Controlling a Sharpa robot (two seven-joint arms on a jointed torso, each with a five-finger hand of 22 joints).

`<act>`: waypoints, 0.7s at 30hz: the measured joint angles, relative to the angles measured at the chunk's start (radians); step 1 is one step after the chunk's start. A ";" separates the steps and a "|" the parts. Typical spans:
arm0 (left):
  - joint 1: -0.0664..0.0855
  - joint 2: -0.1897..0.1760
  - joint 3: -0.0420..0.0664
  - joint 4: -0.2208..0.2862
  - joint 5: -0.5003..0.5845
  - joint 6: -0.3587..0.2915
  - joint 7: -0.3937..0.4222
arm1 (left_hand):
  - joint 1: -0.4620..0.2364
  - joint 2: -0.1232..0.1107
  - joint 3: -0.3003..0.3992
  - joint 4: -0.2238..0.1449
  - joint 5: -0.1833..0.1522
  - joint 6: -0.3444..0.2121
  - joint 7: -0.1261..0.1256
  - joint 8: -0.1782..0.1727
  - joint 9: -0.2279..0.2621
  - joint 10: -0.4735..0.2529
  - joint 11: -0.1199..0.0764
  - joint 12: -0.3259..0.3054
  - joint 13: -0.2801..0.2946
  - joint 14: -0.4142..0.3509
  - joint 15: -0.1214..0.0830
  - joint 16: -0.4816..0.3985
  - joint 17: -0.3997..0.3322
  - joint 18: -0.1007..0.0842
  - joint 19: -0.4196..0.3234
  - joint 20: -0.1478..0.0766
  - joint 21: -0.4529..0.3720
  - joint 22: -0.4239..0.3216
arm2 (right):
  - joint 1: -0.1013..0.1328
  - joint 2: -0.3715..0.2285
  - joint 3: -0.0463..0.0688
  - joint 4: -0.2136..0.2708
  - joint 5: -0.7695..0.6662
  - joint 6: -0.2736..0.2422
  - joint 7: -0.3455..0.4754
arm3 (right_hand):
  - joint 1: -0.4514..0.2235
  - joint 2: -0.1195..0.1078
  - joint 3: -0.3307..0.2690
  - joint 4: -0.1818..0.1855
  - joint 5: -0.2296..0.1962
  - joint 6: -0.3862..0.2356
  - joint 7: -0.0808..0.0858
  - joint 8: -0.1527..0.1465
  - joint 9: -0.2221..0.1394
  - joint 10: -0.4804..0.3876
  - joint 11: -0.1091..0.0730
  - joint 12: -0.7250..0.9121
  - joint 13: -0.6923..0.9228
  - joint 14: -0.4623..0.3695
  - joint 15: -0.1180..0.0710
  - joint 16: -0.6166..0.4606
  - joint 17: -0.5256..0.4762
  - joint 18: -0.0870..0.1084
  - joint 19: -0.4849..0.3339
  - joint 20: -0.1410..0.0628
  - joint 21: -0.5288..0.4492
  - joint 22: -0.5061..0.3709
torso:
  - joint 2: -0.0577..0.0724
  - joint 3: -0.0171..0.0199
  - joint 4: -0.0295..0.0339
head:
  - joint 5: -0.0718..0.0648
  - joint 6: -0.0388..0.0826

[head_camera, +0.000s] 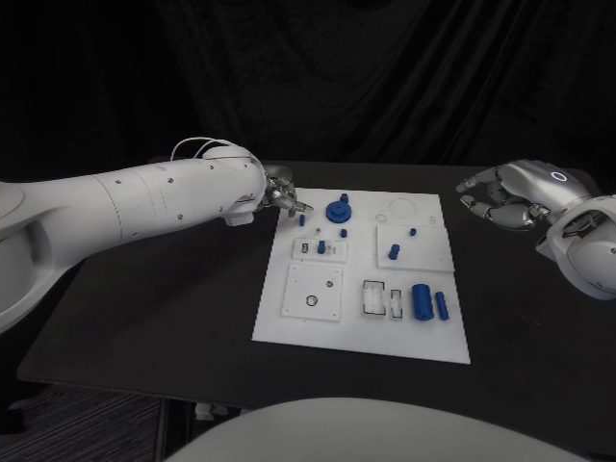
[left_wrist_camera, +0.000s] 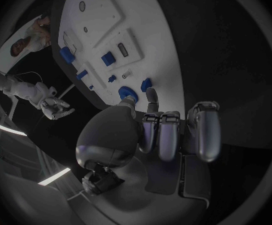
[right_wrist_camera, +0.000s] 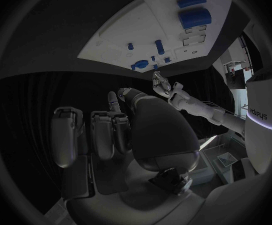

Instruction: Assemble the parts on the task board

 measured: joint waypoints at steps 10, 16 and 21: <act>-0.002 0.010 0.000 -0.014 0.000 0.003 -0.001 | 0.021 0.001 0.000 0.000 0.035 0.000 0.000 -0.016 -0.010 0.000 0.000 0.000 0.000 0.000 0.000 0.000 0.000 0.000 0.000 0.000 -0.003 0.000 | 0.000 0.000 0.000 0.001 0.000 0.000 0.000 | 0.000 0.000 0.000 0.000 0.000 0.000 0.000 0.000 0.000 0.000 0.000 0.000 0.000 0.000 0.000 0.000 0.000 0.000 0.000 0.000 0.000 0.000 | 0.000 0.0000 0.0000 | 0.000 0.000; -0.004 0.016 0.000 -0.023 0.000 0.003 -0.001 | 0.028 0.000 0.000 0.000 0.040 0.000 0.000 -0.021 -0.011 0.000 0.000 0.000 0.000 0.000 0.000 0.000 0.000 0.000 0.000 0.000 -0.003 0.000 | 0.000 -0.001 0.000 0.001 0.000 0.000 0.000 | 0.000 0.000 0.000 0.000 0.000 0.000 0.000 0.000 0.000 0.000 0.000 0.000 0.000 0.000 0.000 0.000 0.000 0.000 0.000 0.000 0.000 0.000 | 0.000 0.0001 0.0000 | 0.000 0.000; -0.006 0.022 0.000 -0.032 0.001 0.006 -0.001 | 0.029 0.002 0.000 0.000 0.040 0.000 0.000 -0.025 -0.012 0.000 0.000 0.000 0.000 0.000 0.000 0.000 0.000 0.000 0.000 0.000 -0.008 0.000 | 0.000 -0.002 0.000 0.002 0.000 0.000 0.000 | 0.000 0.000 0.000 0.000 0.000 0.000 0.000 0.000 0.000 0.000 0.000 0.000 0.000 0.000 0.000 0.000 0.000 0.000 0.000 0.000 0.000 0.000 | 0.000 0.0002 0.0000 | 0.000 0.000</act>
